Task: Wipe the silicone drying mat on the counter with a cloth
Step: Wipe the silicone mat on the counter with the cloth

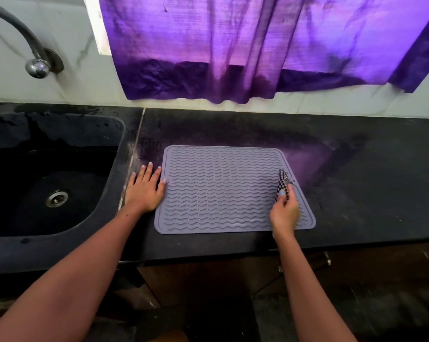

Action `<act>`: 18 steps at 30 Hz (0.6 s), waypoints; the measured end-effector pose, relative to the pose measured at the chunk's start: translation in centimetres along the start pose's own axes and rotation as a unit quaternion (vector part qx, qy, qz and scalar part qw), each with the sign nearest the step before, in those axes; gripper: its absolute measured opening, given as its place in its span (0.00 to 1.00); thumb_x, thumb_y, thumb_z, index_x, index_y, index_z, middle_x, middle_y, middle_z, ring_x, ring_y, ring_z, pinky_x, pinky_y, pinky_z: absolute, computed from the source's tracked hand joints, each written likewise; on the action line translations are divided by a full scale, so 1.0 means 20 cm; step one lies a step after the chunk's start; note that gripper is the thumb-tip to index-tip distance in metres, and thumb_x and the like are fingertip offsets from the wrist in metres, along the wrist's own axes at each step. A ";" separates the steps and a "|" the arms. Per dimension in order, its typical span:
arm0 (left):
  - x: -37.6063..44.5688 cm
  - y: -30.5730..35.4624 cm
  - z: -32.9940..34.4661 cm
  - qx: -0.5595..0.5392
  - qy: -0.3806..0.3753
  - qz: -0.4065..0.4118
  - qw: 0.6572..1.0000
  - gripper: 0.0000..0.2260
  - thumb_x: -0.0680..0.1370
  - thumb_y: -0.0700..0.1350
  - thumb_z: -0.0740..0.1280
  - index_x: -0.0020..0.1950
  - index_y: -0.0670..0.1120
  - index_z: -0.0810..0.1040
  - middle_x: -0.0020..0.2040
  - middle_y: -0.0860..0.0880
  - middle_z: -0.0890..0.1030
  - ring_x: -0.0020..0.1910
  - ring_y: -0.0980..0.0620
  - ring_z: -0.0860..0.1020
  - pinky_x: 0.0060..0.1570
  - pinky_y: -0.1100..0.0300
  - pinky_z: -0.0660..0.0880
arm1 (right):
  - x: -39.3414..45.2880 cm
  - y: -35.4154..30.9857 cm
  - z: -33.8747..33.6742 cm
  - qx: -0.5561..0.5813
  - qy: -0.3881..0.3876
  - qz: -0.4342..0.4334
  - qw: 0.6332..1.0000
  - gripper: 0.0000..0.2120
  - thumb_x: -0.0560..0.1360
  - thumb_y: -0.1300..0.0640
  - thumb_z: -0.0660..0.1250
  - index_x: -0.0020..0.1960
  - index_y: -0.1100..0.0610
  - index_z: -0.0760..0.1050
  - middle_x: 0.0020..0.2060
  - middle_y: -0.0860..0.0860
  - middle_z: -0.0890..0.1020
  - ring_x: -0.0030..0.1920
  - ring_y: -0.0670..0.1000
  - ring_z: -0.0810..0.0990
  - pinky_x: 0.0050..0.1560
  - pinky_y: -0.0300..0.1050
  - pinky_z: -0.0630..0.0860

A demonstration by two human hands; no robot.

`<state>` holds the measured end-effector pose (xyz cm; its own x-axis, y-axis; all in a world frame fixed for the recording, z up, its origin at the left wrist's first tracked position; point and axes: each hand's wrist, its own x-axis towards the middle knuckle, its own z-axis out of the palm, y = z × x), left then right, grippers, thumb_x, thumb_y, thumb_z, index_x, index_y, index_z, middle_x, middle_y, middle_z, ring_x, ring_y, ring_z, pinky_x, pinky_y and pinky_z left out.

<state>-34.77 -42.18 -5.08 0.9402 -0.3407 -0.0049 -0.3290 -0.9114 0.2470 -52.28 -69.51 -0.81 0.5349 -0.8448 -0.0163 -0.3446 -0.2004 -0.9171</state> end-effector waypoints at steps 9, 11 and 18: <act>0.00 -0.01 0.00 0.009 -0.003 0.001 1.000 0.28 0.79 0.59 0.41 0.77 0.49 0.50 0.78 0.47 0.48 0.76 0.50 0.45 0.74 0.50 0.42 | -0.29 0.06 0.27 -0.369 -0.183 -0.271 0.870 0.28 0.81 0.46 0.44 0.77 0.58 0.46 0.77 0.57 0.48 0.77 0.55 0.45 0.75 0.49 0.44; 0.00 0.00 0.00 0.006 -0.003 -0.002 1.000 0.30 0.77 0.61 0.39 0.77 0.49 0.50 0.78 0.47 0.48 0.76 0.50 0.45 0.74 0.50 0.42 | -0.28 0.06 0.27 -0.386 -0.200 -0.255 0.864 0.28 0.81 0.46 0.46 0.77 0.57 0.45 0.77 0.57 0.46 0.77 0.55 0.44 0.76 0.49 0.45; 0.01 0.01 0.01 0.006 -0.002 -0.008 1.000 0.25 0.81 0.57 0.44 0.77 0.49 0.50 0.78 0.47 0.48 0.76 0.50 0.45 0.74 0.50 0.42 | -0.25 0.05 0.27 -0.366 -0.215 -0.255 0.869 0.26 0.81 0.53 0.51 0.77 0.58 0.48 0.77 0.56 0.49 0.77 0.54 0.46 0.77 0.47 0.46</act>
<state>-34.70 -42.38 -5.21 0.9449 -0.3270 -0.0125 -0.3151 -0.9197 0.2343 -51.19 -62.77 -3.85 0.9466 -0.3213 0.0261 -0.2922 -0.8894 -0.3515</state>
